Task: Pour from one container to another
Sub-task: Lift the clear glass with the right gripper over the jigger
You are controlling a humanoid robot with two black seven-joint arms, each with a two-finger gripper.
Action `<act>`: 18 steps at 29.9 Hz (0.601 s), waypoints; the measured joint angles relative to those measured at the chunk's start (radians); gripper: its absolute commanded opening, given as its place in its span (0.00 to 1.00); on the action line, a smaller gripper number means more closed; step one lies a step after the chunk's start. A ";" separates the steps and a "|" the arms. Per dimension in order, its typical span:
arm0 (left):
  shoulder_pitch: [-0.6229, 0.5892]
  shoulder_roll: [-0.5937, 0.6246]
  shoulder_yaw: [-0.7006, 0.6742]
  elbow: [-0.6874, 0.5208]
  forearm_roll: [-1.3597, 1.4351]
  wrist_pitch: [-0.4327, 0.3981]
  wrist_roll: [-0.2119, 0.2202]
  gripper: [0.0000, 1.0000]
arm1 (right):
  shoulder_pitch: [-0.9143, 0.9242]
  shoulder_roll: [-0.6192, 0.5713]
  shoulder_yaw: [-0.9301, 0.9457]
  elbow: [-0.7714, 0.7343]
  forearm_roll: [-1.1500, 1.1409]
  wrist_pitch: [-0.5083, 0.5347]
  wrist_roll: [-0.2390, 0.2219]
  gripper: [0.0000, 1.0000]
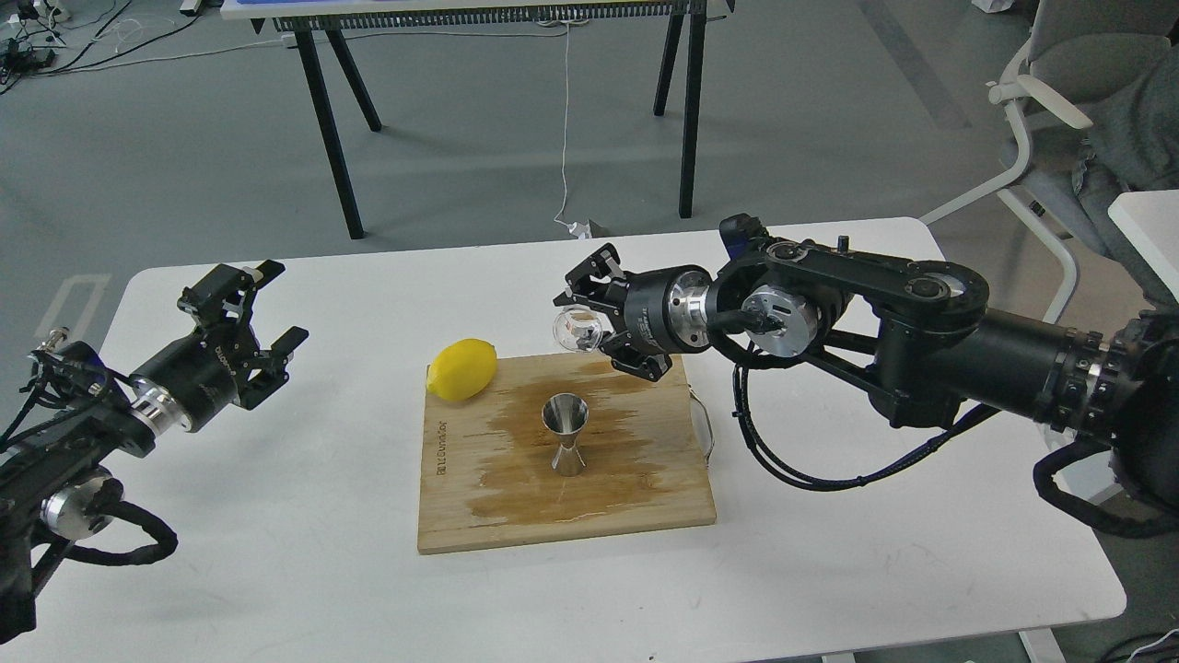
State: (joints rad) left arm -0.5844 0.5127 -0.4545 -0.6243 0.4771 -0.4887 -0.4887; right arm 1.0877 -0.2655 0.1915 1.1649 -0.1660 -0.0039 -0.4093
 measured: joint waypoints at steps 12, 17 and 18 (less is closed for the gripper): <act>0.000 -0.009 -0.001 0.000 0.000 0.000 0.000 0.99 | 0.075 -0.025 -0.092 0.085 -0.044 0.038 0.031 0.25; 0.000 -0.009 -0.002 0.001 0.000 0.000 0.000 0.99 | 0.103 -0.027 -0.123 0.109 -0.049 0.063 0.032 0.25; 0.000 -0.009 -0.002 0.001 0.000 0.000 0.000 0.99 | 0.110 -0.027 -0.134 0.111 -0.057 0.065 0.032 0.25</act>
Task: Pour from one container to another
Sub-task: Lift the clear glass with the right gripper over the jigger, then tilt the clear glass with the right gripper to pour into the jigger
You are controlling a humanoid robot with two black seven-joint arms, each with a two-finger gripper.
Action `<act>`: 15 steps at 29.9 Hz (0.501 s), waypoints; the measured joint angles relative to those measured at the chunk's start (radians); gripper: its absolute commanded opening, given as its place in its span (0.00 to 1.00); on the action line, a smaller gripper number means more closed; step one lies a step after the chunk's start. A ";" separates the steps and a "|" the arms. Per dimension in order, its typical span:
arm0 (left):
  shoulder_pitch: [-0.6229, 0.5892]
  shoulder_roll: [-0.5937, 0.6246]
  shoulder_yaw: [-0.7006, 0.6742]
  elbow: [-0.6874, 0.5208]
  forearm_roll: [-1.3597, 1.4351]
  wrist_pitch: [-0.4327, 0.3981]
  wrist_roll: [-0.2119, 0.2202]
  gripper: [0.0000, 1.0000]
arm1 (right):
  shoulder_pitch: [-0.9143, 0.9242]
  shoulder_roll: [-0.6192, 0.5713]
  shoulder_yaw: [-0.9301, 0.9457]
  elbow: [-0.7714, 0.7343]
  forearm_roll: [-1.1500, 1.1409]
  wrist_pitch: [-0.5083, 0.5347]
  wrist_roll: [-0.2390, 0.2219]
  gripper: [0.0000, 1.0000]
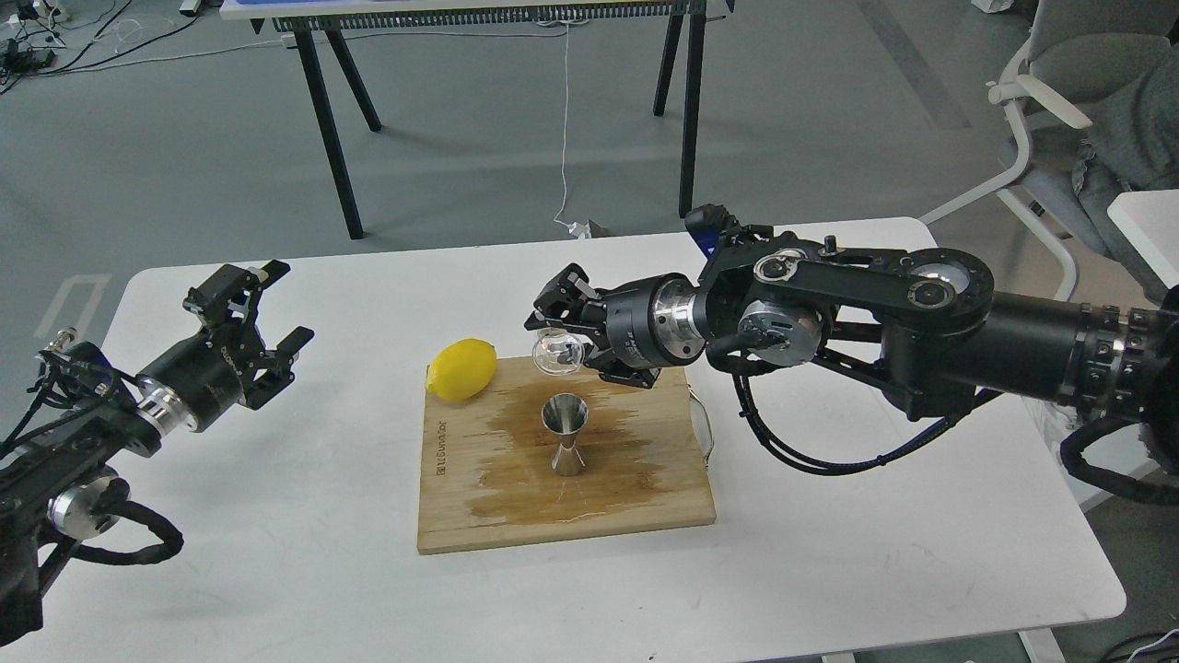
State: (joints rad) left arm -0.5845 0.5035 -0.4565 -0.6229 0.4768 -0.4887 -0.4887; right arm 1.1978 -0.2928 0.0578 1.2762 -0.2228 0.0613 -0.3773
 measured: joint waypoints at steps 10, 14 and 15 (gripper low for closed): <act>-0.002 -0.020 -0.006 0.000 -0.004 0.000 0.000 0.99 | 0.031 -0.013 -0.076 0.025 -0.121 0.002 0.021 0.25; -0.003 -0.022 -0.006 0.000 -0.004 0.000 0.000 0.99 | 0.032 -0.015 -0.090 0.035 -0.162 0.002 0.033 0.25; -0.004 -0.022 -0.006 0.000 -0.004 0.000 0.000 0.99 | 0.032 -0.015 -0.091 0.038 -0.169 0.002 0.036 0.25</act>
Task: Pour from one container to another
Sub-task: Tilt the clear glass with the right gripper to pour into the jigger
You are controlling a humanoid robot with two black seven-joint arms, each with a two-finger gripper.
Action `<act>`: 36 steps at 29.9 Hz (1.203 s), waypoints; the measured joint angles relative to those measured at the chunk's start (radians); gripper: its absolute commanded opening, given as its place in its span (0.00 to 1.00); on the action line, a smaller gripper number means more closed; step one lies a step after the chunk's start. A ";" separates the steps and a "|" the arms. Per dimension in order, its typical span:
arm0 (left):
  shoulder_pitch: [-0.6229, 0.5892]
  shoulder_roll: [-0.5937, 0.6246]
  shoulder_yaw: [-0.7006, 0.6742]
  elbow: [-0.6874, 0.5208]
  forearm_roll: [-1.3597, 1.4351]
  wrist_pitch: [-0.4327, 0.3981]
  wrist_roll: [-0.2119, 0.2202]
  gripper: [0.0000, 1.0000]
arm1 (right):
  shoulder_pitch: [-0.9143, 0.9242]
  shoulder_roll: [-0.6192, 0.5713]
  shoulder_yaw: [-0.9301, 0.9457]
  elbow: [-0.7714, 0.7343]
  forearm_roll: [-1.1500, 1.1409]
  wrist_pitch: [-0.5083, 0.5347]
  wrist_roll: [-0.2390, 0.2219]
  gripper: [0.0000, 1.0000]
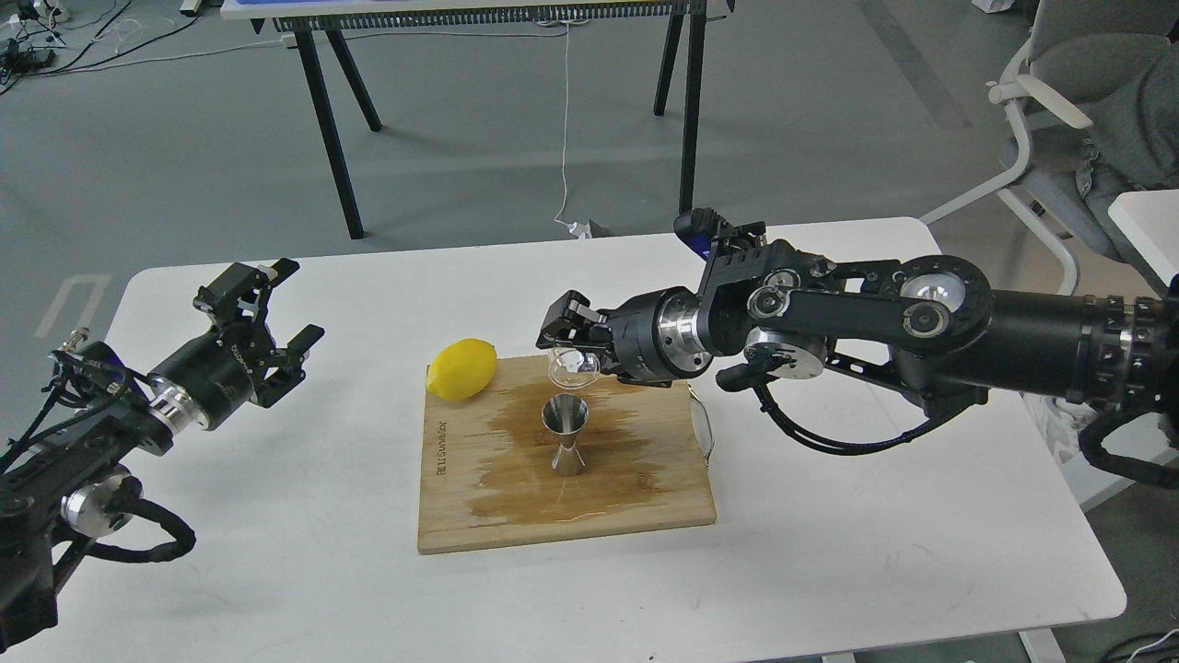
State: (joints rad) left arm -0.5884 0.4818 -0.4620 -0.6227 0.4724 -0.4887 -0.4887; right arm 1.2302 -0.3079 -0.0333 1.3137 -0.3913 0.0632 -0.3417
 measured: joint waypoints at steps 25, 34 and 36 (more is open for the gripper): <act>0.004 0.000 0.003 0.000 0.000 0.000 0.000 0.99 | 0.022 -0.016 -0.053 0.025 -0.159 0.029 0.105 0.24; 0.004 0.001 0.002 0.000 0.000 0.000 0.000 0.99 | 0.027 -0.016 -0.076 0.026 -0.224 0.029 0.166 0.24; 0.004 0.002 0.002 0.000 0.000 0.000 0.000 0.99 | 0.027 -0.016 -0.078 0.026 -0.228 0.029 0.185 0.24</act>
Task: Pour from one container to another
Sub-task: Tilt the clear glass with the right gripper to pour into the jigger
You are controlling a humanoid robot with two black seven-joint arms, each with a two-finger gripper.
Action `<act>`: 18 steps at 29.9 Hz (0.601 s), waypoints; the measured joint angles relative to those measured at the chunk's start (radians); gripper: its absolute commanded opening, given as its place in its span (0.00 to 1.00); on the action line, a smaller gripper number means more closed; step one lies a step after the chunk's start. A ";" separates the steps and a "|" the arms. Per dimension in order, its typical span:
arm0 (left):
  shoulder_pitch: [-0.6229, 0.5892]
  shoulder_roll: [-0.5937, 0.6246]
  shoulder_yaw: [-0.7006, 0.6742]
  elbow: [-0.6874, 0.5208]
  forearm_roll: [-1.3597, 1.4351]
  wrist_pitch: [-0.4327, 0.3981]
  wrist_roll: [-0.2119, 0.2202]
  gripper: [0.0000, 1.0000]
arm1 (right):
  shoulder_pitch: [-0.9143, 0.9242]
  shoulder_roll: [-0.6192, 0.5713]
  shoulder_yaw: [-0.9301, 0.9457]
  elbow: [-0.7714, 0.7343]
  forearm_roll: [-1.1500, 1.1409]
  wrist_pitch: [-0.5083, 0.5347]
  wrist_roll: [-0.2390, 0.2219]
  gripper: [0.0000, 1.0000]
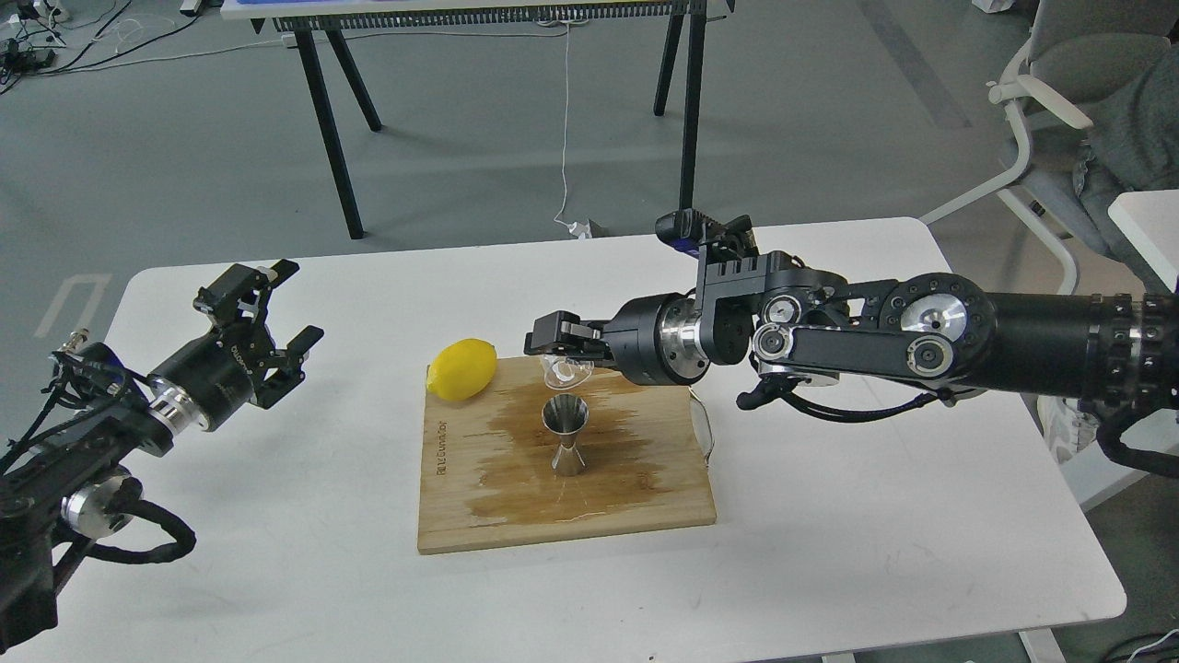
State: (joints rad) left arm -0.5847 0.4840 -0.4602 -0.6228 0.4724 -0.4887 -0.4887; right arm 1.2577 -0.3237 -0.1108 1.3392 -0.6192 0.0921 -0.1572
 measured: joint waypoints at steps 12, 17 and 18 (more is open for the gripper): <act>0.000 0.001 0.000 0.000 0.000 0.000 0.000 0.99 | 0.001 -0.005 -0.024 0.000 -0.083 0.000 0.069 0.24; 0.001 -0.003 0.001 0.012 0.000 0.000 0.000 0.99 | 0.000 -0.014 -0.026 0.000 -0.115 0.000 0.090 0.24; 0.001 -0.004 0.001 0.013 0.000 0.000 0.000 0.99 | 0.000 -0.015 -0.026 0.000 -0.118 0.000 0.093 0.24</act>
State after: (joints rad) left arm -0.5837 0.4804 -0.4589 -0.6098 0.4724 -0.4887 -0.4887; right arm 1.2581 -0.3384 -0.1366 1.3392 -0.7369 0.0921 -0.0646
